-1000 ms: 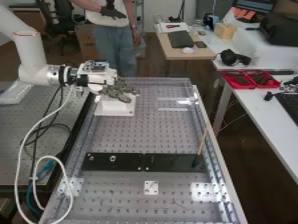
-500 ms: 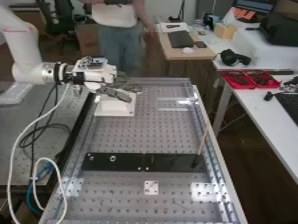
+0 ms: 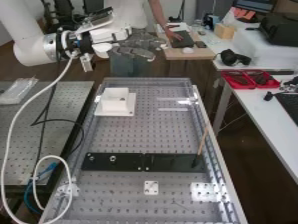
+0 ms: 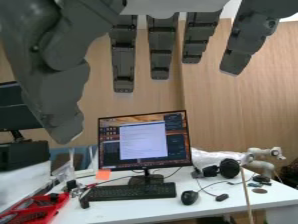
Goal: Grab the bearing and place it in the white container
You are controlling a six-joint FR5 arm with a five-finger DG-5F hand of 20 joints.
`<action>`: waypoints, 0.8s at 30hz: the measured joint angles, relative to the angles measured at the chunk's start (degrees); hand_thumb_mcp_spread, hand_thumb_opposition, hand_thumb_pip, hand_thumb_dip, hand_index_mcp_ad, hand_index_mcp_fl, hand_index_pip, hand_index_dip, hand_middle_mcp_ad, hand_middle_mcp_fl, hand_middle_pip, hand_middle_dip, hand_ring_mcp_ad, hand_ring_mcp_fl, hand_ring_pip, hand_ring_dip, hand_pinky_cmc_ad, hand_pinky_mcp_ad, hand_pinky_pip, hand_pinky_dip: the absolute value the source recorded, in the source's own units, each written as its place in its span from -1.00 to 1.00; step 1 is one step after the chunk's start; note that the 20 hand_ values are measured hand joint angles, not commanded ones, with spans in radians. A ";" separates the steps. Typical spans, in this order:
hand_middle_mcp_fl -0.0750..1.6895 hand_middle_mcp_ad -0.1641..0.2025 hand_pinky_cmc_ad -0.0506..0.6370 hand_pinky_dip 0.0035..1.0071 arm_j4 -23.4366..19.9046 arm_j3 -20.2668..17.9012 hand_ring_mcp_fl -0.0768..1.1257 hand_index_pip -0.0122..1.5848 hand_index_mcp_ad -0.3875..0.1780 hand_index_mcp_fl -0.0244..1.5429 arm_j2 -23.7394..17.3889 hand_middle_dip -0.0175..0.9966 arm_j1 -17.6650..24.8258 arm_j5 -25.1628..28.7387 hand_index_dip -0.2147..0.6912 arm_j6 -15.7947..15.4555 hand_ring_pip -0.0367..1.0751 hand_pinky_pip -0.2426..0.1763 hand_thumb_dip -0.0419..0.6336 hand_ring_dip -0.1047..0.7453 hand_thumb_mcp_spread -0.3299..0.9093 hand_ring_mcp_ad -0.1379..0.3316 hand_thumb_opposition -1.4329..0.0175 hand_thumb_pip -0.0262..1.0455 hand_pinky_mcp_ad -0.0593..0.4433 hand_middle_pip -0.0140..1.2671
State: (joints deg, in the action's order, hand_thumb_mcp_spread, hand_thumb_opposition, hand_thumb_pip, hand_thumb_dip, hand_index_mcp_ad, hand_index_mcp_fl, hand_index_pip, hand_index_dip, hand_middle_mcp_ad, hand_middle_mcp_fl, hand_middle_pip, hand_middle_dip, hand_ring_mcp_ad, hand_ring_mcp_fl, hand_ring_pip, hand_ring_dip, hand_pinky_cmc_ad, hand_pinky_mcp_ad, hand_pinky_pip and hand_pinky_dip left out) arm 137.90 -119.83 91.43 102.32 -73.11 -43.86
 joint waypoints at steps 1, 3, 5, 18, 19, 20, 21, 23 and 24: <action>-0.73 0.22 0.10 -0.57 0.13 0.25 -0.87 -0.16 -0.07 -0.82 0.13 -0.42 -0.15 -0.11 -0.30 0.02 -0.75 -0.04 -0.21 -0.52 0.01 0.09 -0.07 0.16 0.40 -0.78; -0.72 0.22 0.10 -0.57 1.26 2.80 -0.87 -0.28 -0.07 -0.79 1.57 -0.42 -1.80 -1.52 -0.30 0.20 -0.75 -0.04 -0.22 -0.52 0.01 0.09 -0.07 0.14 0.40 -0.78; -0.73 0.20 0.10 -0.57 2.01 4.33 -0.87 -0.44 -0.06 -0.76 2.32 -0.42 -2.84 -2.51 -0.29 0.35 -0.75 -0.04 -0.22 -0.52 0.01 0.09 -0.07 0.14 0.40 -0.78; -0.72 0.21 0.16 -0.57 9.32 14.41 -0.87 -0.80 -0.07 -0.69 4.85 -0.42 -10.24 -13.32 -0.15 1.43 -0.75 -0.04 -0.22 -0.52 0.01 0.09 -0.07 0.05 0.42 -0.78; -0.72 0.20 0.16 -0.57 10.08 15.09 -0.88 -0.82 -0.09 -0.66 4.99 -0.42 -10.75 -13.90 -0.15 1.55 -0.75 -0.04 -0.22 -0.52 0.01 0.07 -0.07 0.05 0.42 -0.78; -0.72 0.20 0.16 -0.57 10.59 15.57 -0.88 -0.83 -0.09 -0.65 5.08 -0.42 -11.14 -14.29 -0.15 1.66 -0.75 -0.04 -0.23 -0.52 0.01 0.09 -0.07 0.02 0.44 -0.78; -0.72 0.23 0.16 -0.57 11.48 16.38 -0.88 -0.84 -0.07 -0.65 5.24 -0.42 -11.83 -15.02 -0.15 1.92 -0.75 -0.04 -0.25 -0.52 0.01 0.09 -0.06 -0.01 0.46 -0.78; -0.72 0.23 0.15 -0.57 12.78 17.54 -0.88 -0.84 -0.06 -0.65 5.48 -0.42 -12.73 -16.12 -0.15 2.36 -0.75 -0.04 -0.28 -0.52 0.00 0.09 -0.04 -0.03 0.47 -0.78; -0.72 0.23 0.15 -0.57 13.50 18.13 -0.88 -0.84 -0.06 -0.64 5.65 -0.42 -13.12 -16.70 -0.15 2.49 -0.75 -0.04 -0.32 -0.52 0.01 0.09 -0.04 -0.04 0.47 -0.78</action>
State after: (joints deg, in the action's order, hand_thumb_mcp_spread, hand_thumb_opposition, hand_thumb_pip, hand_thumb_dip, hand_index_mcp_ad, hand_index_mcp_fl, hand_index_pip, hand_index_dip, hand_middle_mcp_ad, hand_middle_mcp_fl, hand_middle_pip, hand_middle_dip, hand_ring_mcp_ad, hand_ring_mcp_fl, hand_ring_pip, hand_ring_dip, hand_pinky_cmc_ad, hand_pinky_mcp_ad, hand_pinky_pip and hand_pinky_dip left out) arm 151.40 -101.70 97.08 89.19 -89.81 -41.37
